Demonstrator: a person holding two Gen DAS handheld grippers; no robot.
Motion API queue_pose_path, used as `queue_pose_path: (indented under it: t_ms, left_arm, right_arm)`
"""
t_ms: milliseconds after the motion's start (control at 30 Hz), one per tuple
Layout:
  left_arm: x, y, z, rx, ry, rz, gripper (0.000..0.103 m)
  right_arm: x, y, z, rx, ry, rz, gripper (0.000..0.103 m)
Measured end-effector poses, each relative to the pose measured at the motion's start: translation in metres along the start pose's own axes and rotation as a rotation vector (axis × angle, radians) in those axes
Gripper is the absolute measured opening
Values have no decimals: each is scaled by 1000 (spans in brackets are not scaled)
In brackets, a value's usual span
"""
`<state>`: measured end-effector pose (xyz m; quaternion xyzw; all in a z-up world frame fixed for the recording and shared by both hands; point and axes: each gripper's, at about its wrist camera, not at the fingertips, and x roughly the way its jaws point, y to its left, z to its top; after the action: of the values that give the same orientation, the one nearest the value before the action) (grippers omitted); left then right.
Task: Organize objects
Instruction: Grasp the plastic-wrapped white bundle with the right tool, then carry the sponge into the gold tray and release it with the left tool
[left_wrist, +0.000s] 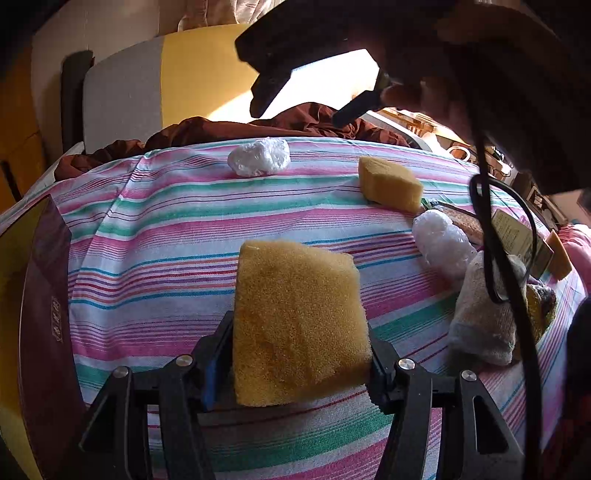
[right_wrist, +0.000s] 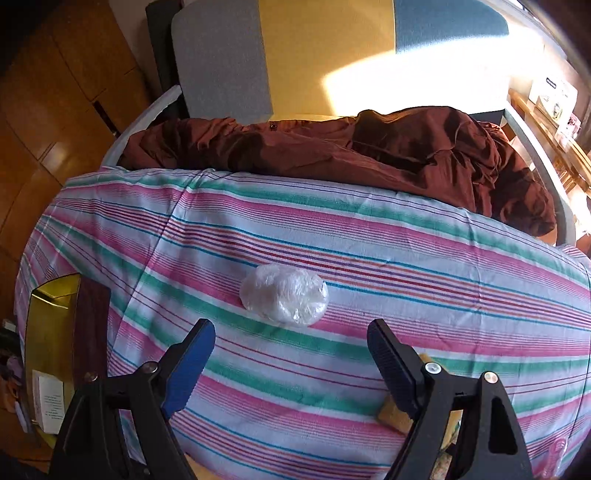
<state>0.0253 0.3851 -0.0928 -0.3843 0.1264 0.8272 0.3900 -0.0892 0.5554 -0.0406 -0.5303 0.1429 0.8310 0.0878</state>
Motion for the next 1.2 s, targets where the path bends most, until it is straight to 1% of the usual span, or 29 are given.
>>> queue_pose_path:
  t_ms: [100, 200, 267, 300, 367, 433, 567, 767, 833, 933, 967, 1033, 1100, 1200]
  left_arm:
    - [0, 1, -1, -5, -6, -7, 62]
    - [0, 1, -1, -7, -10, -11, 62]
    - [0, 1, -1, -7, -11, -14, 62]
    - [-1, 2, -1, -7, -12, -15, 62]
    - [-1, 2, -1, -9, -14, -18, 62]
    - [-2, 2, -1, -11, -15, -20, 62]
    - [-3, 1, -2, -11, -17, -21, 62]
    - [-4, 0, -2, -9, -17, -18, 62]
    - [-4, -1, -2, -6, -16, -15, 62]
    - [-4, -1, -2, -5, -14, -13, 62]
    - [-5, -2, -2, -4, -14, -11, 62]
    - [-4, -3, -2, 2, -13, -4, 62]
    - [-4, -5, -2, 10, -10, 7, 61]
    - [-4, -6, -2, 21, -7, 22, 61]
  right_arm:
    - [30, 2, 16, 28, 50, -19, 86]
    - [53, 5, 21, 41, 89, -53, 86]
    - [66, 8, 21, 33, 131, -57, 67]
    - [66, 11, 20, 18, 123, -72, 66]
    - [60, 17, 15, -17, 113, -70, 62]
    - [47, 20, 6, -38, 96, -81, 62]
    - [11, 13, -26, -14, 67, -58, 62]
    - [-30, -6, -90, 82, 21, -41, 62]
    - [-33, -12, -109, 127, 7, -8, 62]
    - [-30, -13, -128, 173, -17, 23, 62]
    - [-30, -16, -131, 183, -23, 29, 62]
    - [-22, -18, -131, 191, -3, -3, 62]
    - [-21, -22, -131, 202, -1, 15, 62]
    - [-22, -25, -130, 199, -7, 10, 62]
